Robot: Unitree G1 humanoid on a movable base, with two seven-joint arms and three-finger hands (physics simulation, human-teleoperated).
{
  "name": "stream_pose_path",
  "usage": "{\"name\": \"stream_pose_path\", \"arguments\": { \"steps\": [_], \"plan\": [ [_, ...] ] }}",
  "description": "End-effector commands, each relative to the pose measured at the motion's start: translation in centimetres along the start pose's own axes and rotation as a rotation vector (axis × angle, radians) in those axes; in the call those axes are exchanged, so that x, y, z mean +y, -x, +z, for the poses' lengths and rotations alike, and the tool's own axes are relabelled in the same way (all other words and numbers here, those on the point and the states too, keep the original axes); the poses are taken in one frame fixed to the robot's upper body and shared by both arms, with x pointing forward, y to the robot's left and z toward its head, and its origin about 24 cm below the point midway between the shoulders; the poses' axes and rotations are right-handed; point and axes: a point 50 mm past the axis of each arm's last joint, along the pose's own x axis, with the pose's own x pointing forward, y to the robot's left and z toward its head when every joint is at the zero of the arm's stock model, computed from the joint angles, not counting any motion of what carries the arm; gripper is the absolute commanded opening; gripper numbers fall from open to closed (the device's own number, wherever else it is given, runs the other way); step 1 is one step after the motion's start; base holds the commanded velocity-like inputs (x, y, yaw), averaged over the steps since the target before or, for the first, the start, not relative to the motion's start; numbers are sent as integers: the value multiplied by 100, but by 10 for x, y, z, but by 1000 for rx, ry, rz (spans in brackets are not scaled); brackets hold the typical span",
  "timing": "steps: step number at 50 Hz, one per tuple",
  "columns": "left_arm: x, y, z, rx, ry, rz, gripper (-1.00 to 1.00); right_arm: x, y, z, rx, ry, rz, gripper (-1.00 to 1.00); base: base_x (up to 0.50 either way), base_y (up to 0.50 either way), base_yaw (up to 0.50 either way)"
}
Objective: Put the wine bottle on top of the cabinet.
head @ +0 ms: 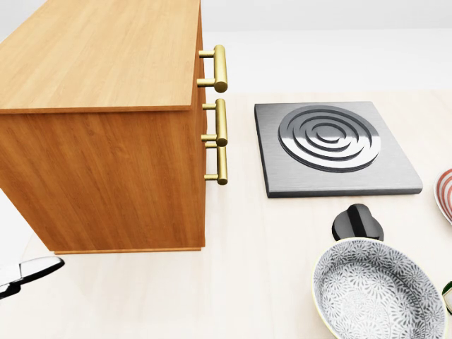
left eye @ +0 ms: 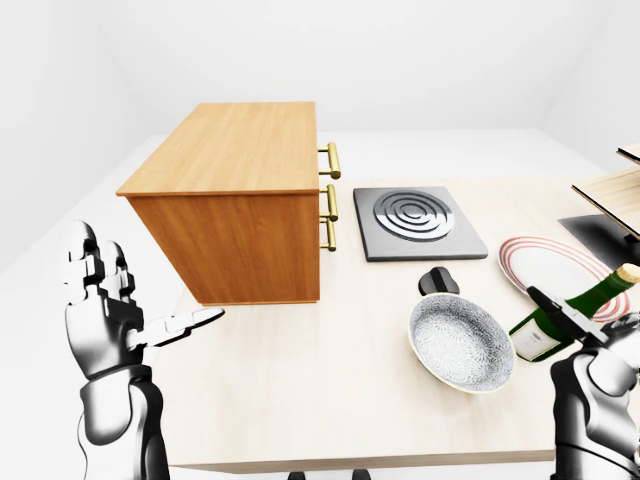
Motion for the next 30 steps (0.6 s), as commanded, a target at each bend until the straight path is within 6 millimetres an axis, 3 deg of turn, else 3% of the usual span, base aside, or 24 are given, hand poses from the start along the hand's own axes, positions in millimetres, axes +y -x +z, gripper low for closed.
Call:
{"name": "stream_pose_path", "arguments": {
  "steps": [1, 26, 27, 28, 29, 30],
  "plan": [
    [0, 0, -1, 2, -1, 0, 100, 12, -7, 3, -12, 28, 27, 100, 0, 0, 0],
    [0, 1, -1, 7, -5, -1, 100, 15, -14, -7, 28, 72, 26, 100, 0, 0, 0],
    [0, 0, -1, 5, -7, -1, 100, 15, -14, -7, 28, 73, 25, 83, 0, 0, 0],
    [0, 0, -1, 4, -6, -1, 100, 14, -14, -7, 26, 74, 25, -43, 0, 0, 0],
    [0, 0, -1, 3, -5, -1, 100, 14, -14, -7, 27, 73, 25, -83, 0, 0, 0],
    [0, 0, -1, 5, -7, -1, 100, 13, -13, -8, 30, 74, 23, -84, 0, 0, 0]
  ]
}}
